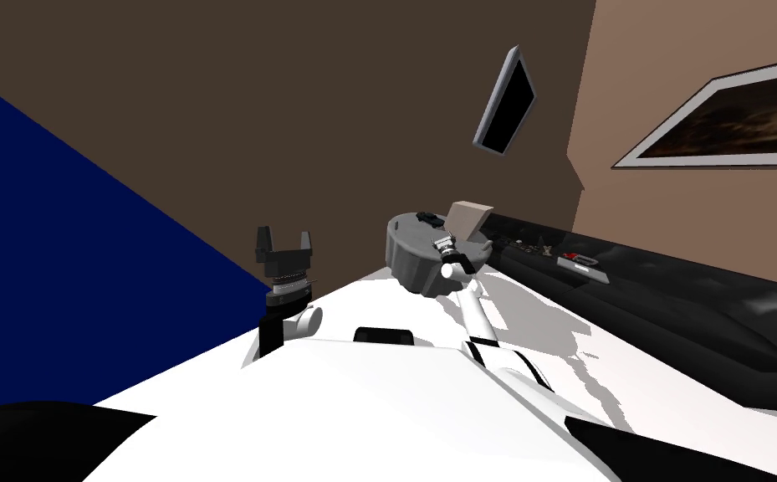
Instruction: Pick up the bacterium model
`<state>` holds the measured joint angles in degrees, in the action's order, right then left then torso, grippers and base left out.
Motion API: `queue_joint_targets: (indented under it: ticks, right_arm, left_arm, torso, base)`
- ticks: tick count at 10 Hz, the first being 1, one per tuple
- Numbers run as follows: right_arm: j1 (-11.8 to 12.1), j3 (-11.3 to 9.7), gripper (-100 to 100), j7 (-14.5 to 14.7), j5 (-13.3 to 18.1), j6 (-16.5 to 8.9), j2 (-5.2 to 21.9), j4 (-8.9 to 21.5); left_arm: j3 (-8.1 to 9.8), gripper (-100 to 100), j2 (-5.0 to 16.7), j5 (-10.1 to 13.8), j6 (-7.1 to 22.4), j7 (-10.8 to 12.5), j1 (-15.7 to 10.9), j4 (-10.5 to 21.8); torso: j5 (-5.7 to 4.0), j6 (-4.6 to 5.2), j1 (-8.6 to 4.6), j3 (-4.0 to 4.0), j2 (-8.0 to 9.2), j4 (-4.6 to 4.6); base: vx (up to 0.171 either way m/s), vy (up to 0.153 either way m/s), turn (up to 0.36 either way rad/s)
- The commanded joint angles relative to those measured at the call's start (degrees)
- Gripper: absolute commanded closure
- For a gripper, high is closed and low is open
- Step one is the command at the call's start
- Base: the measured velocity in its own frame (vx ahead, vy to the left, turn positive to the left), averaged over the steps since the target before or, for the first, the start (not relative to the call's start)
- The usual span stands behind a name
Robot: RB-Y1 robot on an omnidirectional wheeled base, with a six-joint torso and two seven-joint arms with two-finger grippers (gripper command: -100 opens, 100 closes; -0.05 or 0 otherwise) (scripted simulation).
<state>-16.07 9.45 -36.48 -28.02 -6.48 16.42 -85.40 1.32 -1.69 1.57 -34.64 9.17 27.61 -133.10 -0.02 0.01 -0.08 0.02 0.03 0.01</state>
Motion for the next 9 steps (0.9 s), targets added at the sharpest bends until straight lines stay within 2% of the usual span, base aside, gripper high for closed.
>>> queue_joint_targets:
  ticks: [1, 2, 4, 5, 6, 7, 8, 9]
  right_arm:
    - [-1.88, 0.33, -100, -1.07, -0.85, -2.2, 0.21, 2.28]
    - [-4.09, 0.77, -100, -2.98, -2.67, -4.31, 0.82, 4.16]
    - [-4.72, 0.77, -100, -2.98, -2.67, -4.85, 0.82, 5.67]
    - [-7.37, 1.2, -100, -4.85, -4.5, -7.49, 1.42, 8.23]
    - [-7.55, 1.2, -100, -4.85, -4.5, -7.49, 1.42, 8.98]
    - [-9.67, 1.63, -100, -6.7, -6.33, -10.11, 1.99, 10.63]
    - [-10.36, 1.63, -100, -6.7, -6.33, -10.11, 1.99, 12.28]
    - [-12.66, 2.05, -100, -8.51, -8.14, -12.5, 2.53, 14.21]
  left_arm:
    - [0.0, 0, 0.0, 0.0, 0.0, 0.0, 0.0, 0.0]
    - [0.0, 0, 0.0, 0.0, 0.0, 0.0, 0.0, 0.0]
    - [0.0, 0, 0.0, 0.0, 0.0, 0.0, 0.01, 0.0]
    - [0.0, 0, 0.0, 0.0, 0.0, 0.0, 0.01, 0.0]
    - [0.0, 0, 0.0, 0.0, 0.0, 0.0, 0.0, 0.0]
    - [0.0, 0, 0.0, 0.0, 0.0, 0.0, 0.01, 0.0]
    - [0.0, 0, 0.0, 0.0, 0.0, 0.0, 0.0, 0.0]
    - [0.0, 0, 0.0, 0.0, 0.0, 0.0, 0.01, 0.0]
  torso:
    - [0.0, 0.0, 0.0, 0.0, 0.0, 0.0]
    - [0.0, 0.02, 0.01, -0.01, -0.01, 0.0]
    - [0.0, 0.03, 0.01, -0.03, -0.04, -0.01]
    - [0.0, 0.04, 0.02, -0.04, -0.06, -0.02]
    - [0.01, 0.01, 0.03, -0.03, -0.06, -0.01]
    - [0.0, 0.03, 0.01, -0.04, -0.06, -0.02]
    - [0.0, 0.01, 0.0, -0.03, -0.06, -0.01]
    - [-0.01, 0.03, 0.0, -0.04, -0.07, -0.02]
  base:
    - [-0.017, -0.018, 0.069]
    - [-0.013, -0.016, 0.118]
    - [-0.003, -0.013, 0.008]
    - [-0.006, -0.013, 0.069]
    - [-0.004, -0.017, 0.07]
    - [-0.007, -0.021, 0.097]
    - [-0.003, -0.02, 0.066]
    - [0.0, -0.021, 0.092]
